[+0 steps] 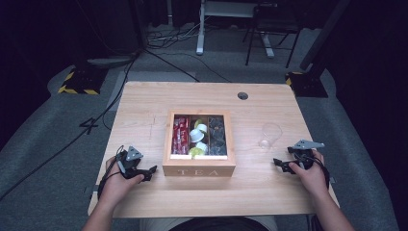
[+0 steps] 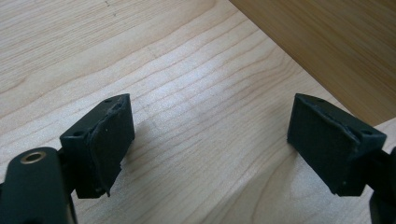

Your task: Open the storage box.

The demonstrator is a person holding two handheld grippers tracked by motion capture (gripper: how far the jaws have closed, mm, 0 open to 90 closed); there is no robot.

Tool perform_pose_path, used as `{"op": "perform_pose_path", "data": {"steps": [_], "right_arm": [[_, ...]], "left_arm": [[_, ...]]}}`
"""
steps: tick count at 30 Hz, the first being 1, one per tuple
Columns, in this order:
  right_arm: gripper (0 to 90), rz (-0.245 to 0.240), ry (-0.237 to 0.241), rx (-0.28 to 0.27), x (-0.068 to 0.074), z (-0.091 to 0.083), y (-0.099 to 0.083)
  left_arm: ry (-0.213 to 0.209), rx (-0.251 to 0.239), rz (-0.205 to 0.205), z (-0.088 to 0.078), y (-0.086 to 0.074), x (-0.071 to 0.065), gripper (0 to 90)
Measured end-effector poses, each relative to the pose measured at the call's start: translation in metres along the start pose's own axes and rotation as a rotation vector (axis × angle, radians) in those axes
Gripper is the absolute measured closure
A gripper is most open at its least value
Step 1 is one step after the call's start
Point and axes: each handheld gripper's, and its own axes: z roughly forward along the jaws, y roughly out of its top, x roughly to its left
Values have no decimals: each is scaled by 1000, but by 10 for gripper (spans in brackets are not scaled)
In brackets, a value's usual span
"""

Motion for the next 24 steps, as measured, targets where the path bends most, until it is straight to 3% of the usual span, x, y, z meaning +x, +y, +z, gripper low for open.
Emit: {"op": "perform_pose_path", "data": {"steps": [11, 15, 24], "right_arm": [[117, 0, -3, 1, 0, 0, 0], [116, 2, -2, 0, 0, 0, 0], [115, 5, -5, 0, 0, 1, 1]], "left_arm": [[5, 22, -5, -7, 2, 3, 232], [-5, 6, -19, -22, 10, 5, 261], [-35, -54, 7, -51, 30, -4, 271]]}}
